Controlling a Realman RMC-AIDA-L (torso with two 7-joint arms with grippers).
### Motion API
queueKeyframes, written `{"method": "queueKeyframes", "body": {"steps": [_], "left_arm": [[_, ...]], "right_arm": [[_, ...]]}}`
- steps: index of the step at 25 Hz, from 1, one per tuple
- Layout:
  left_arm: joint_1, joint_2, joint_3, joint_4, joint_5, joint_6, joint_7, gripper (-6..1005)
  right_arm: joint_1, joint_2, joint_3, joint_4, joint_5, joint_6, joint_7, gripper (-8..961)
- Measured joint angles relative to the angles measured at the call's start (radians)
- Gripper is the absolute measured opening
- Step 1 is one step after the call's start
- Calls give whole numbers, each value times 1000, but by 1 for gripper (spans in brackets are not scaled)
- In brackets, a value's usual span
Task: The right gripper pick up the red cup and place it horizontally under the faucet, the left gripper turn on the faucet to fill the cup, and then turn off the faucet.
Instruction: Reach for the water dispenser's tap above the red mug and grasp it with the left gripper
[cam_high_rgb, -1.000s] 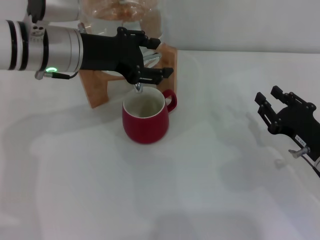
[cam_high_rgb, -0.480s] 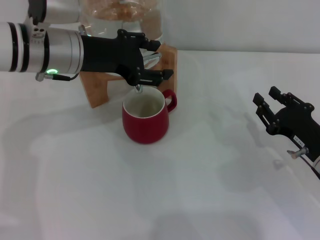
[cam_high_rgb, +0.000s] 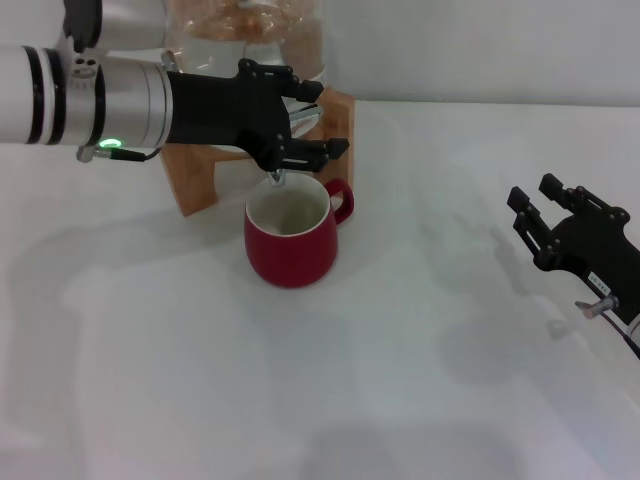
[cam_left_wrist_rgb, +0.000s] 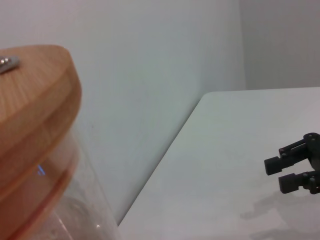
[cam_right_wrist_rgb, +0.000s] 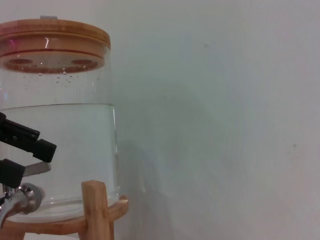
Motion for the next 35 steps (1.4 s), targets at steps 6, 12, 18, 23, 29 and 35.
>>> {"method": "queueKeyframes", "body": {"steps": [6, 12, 18, 23, 29, 35], "left_arm": [[-2, 0, 0, -2, 0, 4, 6, 757], [-12, 0, 0, -19, 0, 10, 15, 756], [-15, 0, 0, -27, 0, 16, 24, 756], [-21, 0, 0, -39, 0, 19, 31, 756], [-25, 0, 0, -53, 0, 27, 42, 757], [-31, 0, 2, -62, 0, 29, 44, 757]], "right_arm": [[-2, 0, 0, 0, 0, 0, 0, 418], [-1, 0, 0, 0, 0, -1, 0, 418], [-2, 0, 0, 3, 0, -1, 0, 418], [-2, 0, 0, 4, 0, -1, 0, 418], [-2, 0, 0, 6, -1, 0, 0, 418], [-2, 0, 0, 6, -1, -1, 0, 418]]}}
